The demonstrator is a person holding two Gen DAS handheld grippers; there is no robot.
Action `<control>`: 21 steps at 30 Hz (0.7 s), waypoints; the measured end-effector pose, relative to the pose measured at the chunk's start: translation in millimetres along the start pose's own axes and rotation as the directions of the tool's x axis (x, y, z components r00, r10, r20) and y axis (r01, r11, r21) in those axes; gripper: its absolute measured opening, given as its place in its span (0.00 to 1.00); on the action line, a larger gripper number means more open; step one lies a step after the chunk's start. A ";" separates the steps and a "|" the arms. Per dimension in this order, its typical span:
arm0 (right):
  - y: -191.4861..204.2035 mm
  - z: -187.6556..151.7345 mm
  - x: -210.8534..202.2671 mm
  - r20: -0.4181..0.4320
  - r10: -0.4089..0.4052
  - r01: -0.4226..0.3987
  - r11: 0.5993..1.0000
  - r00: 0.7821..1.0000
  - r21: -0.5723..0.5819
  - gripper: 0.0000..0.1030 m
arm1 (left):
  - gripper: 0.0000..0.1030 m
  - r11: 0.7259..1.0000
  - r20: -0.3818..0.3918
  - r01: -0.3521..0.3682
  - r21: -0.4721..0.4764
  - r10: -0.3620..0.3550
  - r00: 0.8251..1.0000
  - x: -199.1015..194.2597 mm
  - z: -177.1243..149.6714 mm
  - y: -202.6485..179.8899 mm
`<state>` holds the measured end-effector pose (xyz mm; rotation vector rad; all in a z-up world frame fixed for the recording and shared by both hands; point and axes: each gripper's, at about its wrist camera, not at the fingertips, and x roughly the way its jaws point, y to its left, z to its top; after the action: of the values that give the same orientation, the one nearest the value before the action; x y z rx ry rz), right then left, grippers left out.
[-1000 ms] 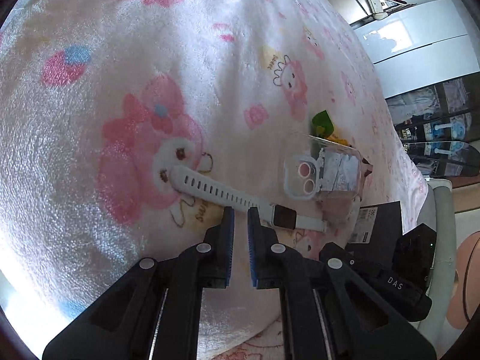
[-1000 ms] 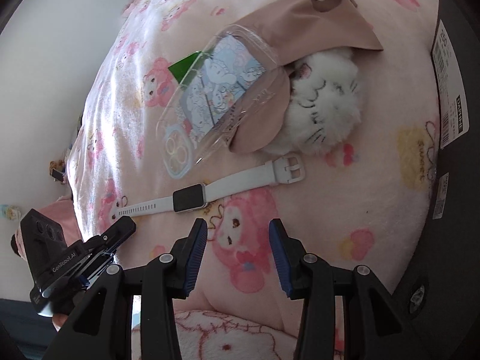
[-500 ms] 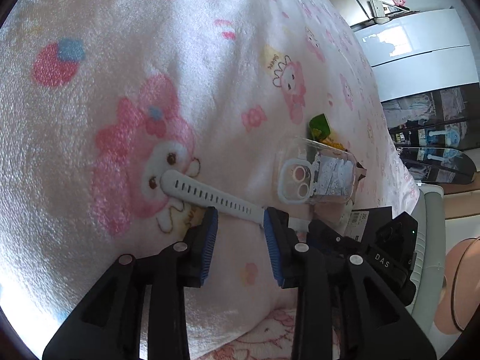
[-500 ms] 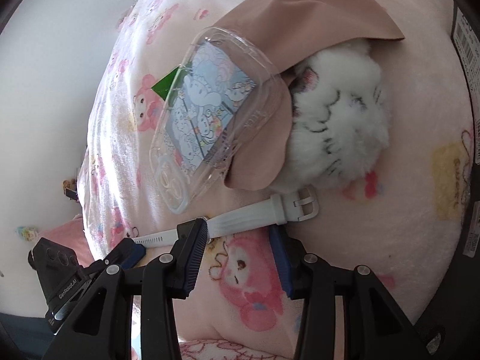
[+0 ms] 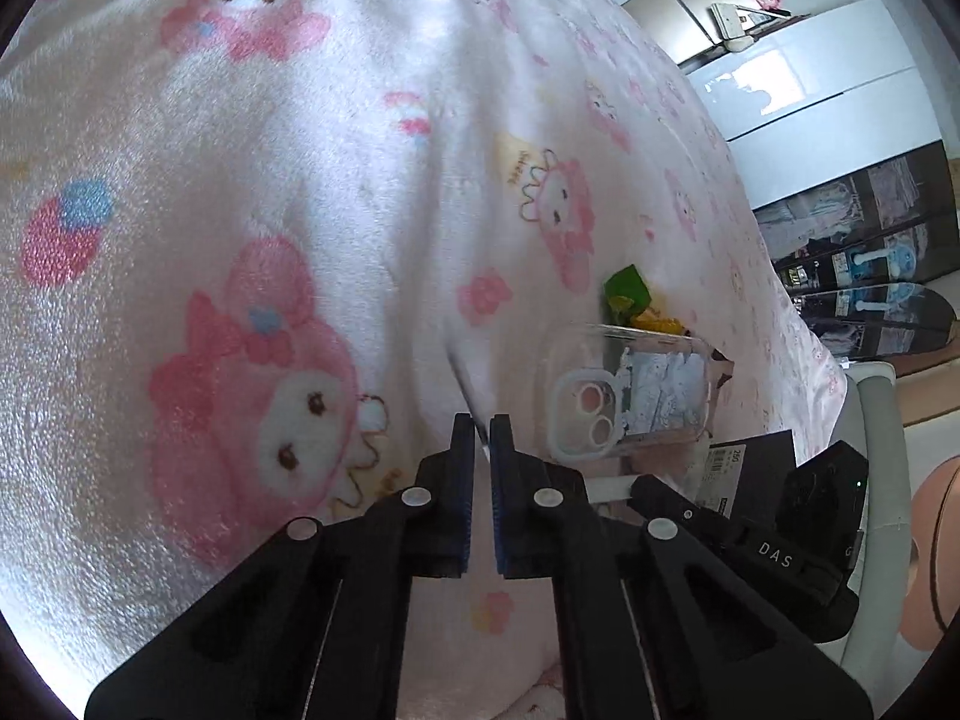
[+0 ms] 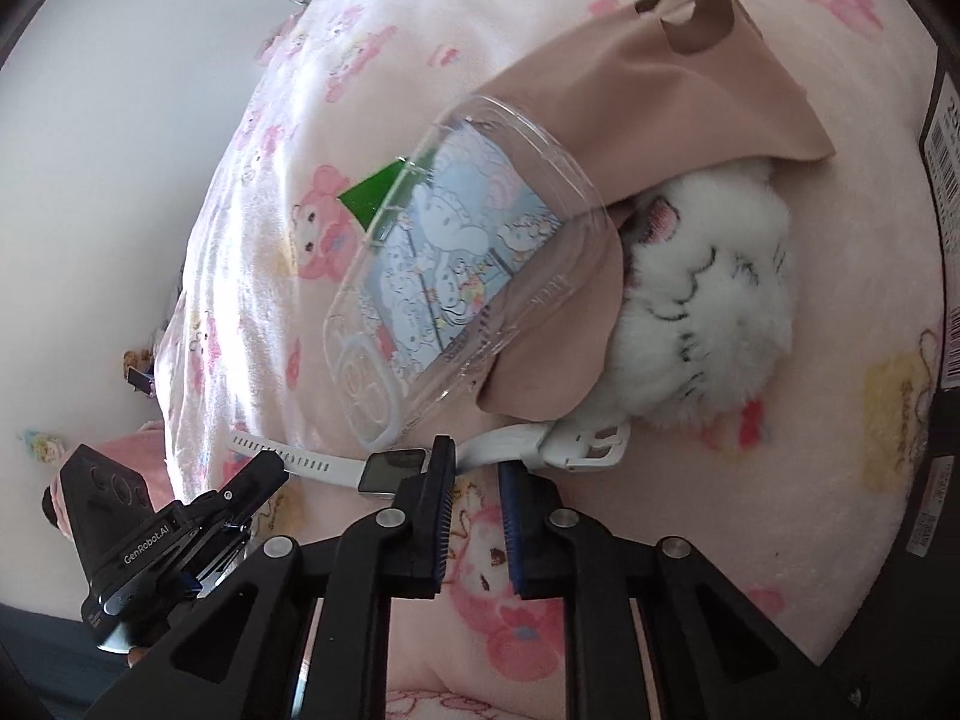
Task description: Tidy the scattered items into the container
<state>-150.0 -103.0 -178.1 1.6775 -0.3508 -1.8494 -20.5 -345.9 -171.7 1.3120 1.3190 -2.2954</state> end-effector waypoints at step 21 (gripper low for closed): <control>-17.4 -38.6 -86.4 0.097 0.017 -0.011 0.998 0.995 -0.059 0.06 | 0.05 1.000 0.012 0.007 -0.017 -0.007 1.000 -23.1 -26.2 -6.5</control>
<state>-116.3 -30.3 -124.8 1.5456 -0.3445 -1.9173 5.5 -327.6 -155.7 1.2890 1.3389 -2.2870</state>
